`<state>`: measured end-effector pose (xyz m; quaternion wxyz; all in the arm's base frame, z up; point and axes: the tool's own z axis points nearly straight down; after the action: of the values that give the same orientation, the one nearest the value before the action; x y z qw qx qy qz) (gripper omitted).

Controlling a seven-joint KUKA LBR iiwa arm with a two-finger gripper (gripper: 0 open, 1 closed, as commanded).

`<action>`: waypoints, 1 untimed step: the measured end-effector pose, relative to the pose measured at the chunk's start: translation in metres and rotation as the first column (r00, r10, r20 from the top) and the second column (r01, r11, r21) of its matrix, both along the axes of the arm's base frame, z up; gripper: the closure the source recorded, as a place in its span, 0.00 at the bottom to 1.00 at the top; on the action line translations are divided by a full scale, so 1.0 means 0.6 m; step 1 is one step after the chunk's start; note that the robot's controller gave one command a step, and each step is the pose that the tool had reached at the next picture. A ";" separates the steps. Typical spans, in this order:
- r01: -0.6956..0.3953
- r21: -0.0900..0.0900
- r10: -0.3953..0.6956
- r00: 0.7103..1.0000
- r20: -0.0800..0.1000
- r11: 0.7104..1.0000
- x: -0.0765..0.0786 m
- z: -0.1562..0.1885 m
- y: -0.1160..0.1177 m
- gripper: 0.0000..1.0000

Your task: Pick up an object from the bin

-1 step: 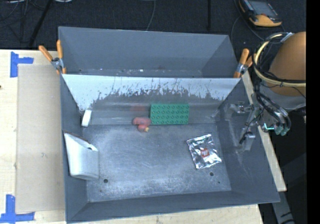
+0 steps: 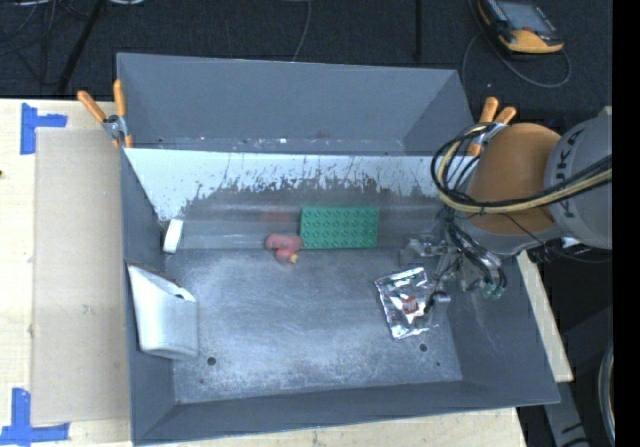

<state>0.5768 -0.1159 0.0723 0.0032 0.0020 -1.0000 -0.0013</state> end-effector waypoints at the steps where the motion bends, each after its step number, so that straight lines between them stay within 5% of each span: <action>1: -0.005 -0.002 0.005 1.000 0.006 1.000 0.003 0.008 0.000 1.00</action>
Offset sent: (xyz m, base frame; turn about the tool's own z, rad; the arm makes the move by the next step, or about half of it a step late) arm 0.0000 0.0000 0.0000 0.0000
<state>0.5785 -0.1158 0.0771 0.0001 0.0043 -1.0000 0.0000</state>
